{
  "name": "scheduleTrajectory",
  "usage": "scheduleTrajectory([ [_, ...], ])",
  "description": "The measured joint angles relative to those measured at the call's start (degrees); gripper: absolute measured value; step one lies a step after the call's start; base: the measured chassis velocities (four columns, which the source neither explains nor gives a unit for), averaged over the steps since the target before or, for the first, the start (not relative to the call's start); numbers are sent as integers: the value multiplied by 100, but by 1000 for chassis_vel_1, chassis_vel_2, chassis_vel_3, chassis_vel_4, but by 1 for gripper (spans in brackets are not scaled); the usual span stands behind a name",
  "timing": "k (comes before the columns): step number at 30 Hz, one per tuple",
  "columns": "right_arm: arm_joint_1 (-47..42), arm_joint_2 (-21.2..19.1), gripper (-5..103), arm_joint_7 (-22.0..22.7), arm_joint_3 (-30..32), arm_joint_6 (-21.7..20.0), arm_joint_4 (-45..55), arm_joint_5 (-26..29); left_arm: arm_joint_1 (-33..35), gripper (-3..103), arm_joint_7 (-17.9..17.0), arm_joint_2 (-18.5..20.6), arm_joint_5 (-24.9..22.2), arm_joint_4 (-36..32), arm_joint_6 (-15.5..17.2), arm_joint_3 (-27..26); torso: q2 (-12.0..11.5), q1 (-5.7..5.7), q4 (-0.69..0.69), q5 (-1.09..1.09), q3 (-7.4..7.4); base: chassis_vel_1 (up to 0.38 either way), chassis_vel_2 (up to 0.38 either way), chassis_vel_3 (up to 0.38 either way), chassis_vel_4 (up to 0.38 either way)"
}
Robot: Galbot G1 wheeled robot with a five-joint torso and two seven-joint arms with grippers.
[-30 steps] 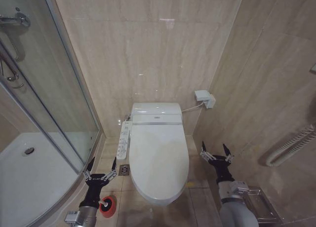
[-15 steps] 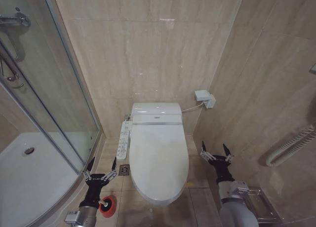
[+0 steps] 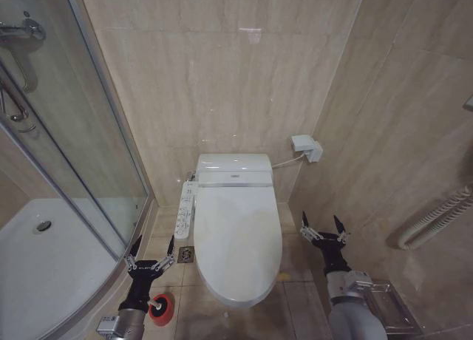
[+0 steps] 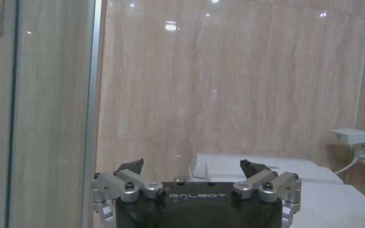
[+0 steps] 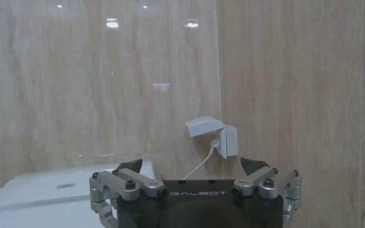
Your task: Open the toilet lid, clean the toilet bowl with a toilet brush, close the toilet lid, and flush.
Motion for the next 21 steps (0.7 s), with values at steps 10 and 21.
scheduleTrajectory([
  [10,0,0,100,0,0,0,0,0,0,99,0,0,0,0,0,0,0,0,0,0,0,0,0,0,0],
  [21,0,0,100,0,0,0,0,0,0,99,0,0,0,0,0,0,0,0,0,0,0,0,0,0,0],
])
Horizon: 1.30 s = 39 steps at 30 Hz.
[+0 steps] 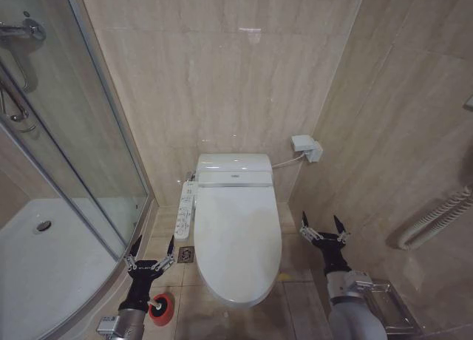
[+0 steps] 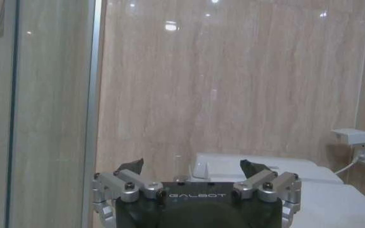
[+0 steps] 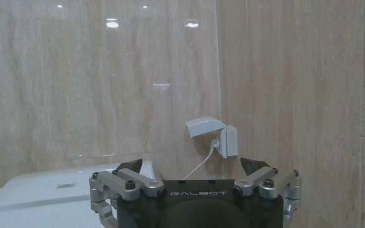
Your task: Open the toilet lid, clean the toilet bowl with a toilet brush, close the toilet lid, and flush.
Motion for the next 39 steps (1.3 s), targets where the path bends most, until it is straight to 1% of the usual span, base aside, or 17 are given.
scheduleTrajectory([
  [16,0,0,100,0,0,0,0,0,-20,99,0,20,-28,0,43,-22,0,0,0,0,0,0,0,0,0],
  [18,0,0,100,0,0,0,1,0,-130,100,4,114,-182,35,257,-126,0,0,1,0,0,0,0,0,0],
  [19,0,0,100,1,0,0,0,0,-254,100,8,222,-351,76,491,-248,0,0,0,0,0,0,0,0,0],
  [20,0,0,100,1,0,0,0,0,-254,100,8,222,-351,76,491,-248,0,0,0,0,0,0,0,0,0],
  [23,0,0,100,0,0,0,1,0,-584,100,23,509,-809,195,1126,-562,0,0,0,-1,0,0,0,0,0],
  [24,0,0,100,0,0,0,1,0,-584,100,23,509,-809,195,1126,-562,0,0,0,-1,0,0,0,0,0],
  [26,0,0,100,0,0,0,1,0,-760,100,32,664,-1055,260,1466,-733,0,0,0,-1,0,0,0,0,0],
  [27,0,0,100,0,0,0,1,0,-897,100,40,781,-1245,306,1730,-860,0,0,0,-1,0,0,0,0,0],
  [28,0,0,100,0,0,0,1,0,-897,100,40,781,-1245,306,1730,-860,0,0,0,-1,0,0,0,0,0],
  [32,0,0,100,0,0,0,1,0,-1327,100,60,1156,-1840,461,2554,-1271,0,0,0,-2,0,0,0,0,0],
  [33,0,0,100,0,0,0,1,0,-1327,100,60,1156,-1840,461,2554,-1271,0,0,0,-2,0,0,0,0,0],
  [34,0,-1,100,1,0,0,0,0,-1441,100,45,1260,-1996,453,2632,-1332,0,0,3,-4,1,0,0,0,0],
  [35,2,0,100,-2,-2,0,2,0,-1619,100,13,1378,-2167,222,2515,-1326,0,2,-3,0,0,0,0,0,0],
  [36,2,0,100,-2,-2,0,2,0,-1619,100,13,1378,-2167,222,2515,-1326,0,2,-3,0,0,0,0,0,0],
  [37,1,0,100,2,-1,0,1,0,-1655,100,6,1394,-2201,154,2465,-1313,0,1,-7,9,-2,0,0,0,0],
  [38,1,0,100,0,-1,0,1,0,-1675,100,16,1393,-2224,124,2426,-1256,0,1,2,1,0,0,0,0,0],
  [39,1,-1,100,2,1,0,1,0,-1695,100,26,1392,-2225,111,2404,-1224,0,2,-1,-6,0,0,0,0,0],
])
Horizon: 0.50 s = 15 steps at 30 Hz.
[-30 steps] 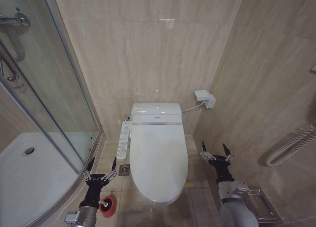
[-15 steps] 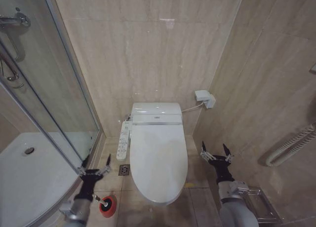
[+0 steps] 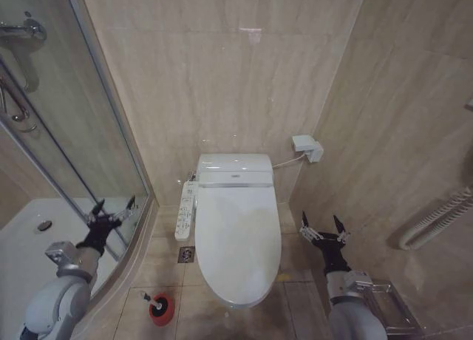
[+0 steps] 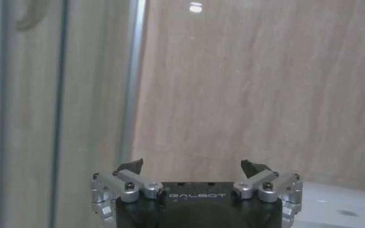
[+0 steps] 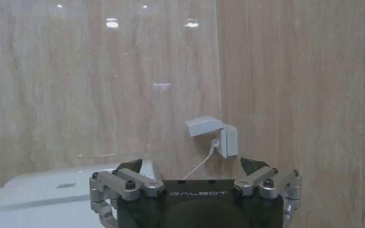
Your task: Open the toilet lid, clean the toilet bowl with a toilet brush, close the toilet lid, and flush.
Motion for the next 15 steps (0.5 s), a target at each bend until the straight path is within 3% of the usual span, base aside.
scheduleTrajectory([
  [3,1,0,100,-1,-1,0,0,0,-23,100,10,-2,1,-26,-14,65,0,-2,4,8,-1,0,0,0,0],
  [11,0,0,100,-2,-1,0,0,0,-43,100,151,-8,80,5,-175,277,0,-2,2,4,-1,0,0,0,0],
  [15,0,0,100,-2,-1,0,0,0,-3,100,634,-72,281,238,-766,355,0,-2,1,5,-1,0,0,0,0],
])
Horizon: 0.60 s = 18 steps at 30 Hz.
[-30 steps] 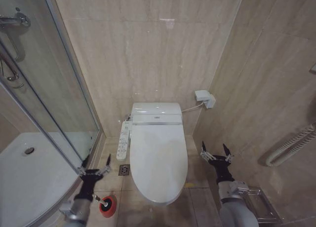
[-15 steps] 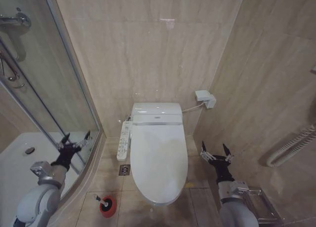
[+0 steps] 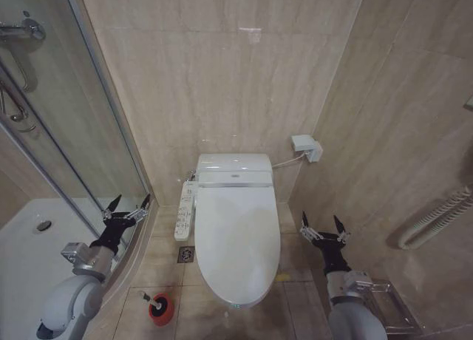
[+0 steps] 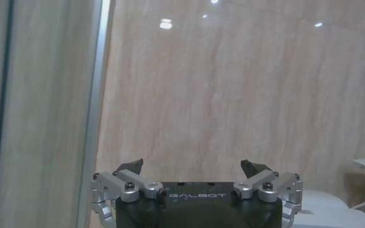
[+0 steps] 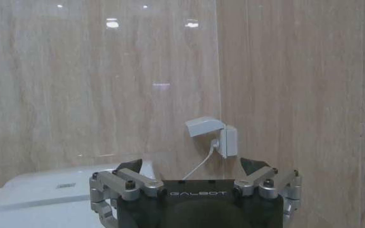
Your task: Open the toilet lid, clean the toilet bowl with a toilet brush, close the toilet lid, and flush.
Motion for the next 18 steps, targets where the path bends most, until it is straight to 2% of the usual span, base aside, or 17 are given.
scheduleTrajectory([
  [4,0,0,100,0,0,0,0,0,20,100,18,-60,73,150,-197,22,0,0,1,-1,0,0,0,0,0],
  [18,0,0,100,0,0,0,0,0,-68,100,-61,-107,56,229,-200,79,0,0,0,0,0,0,0,0,0],
])
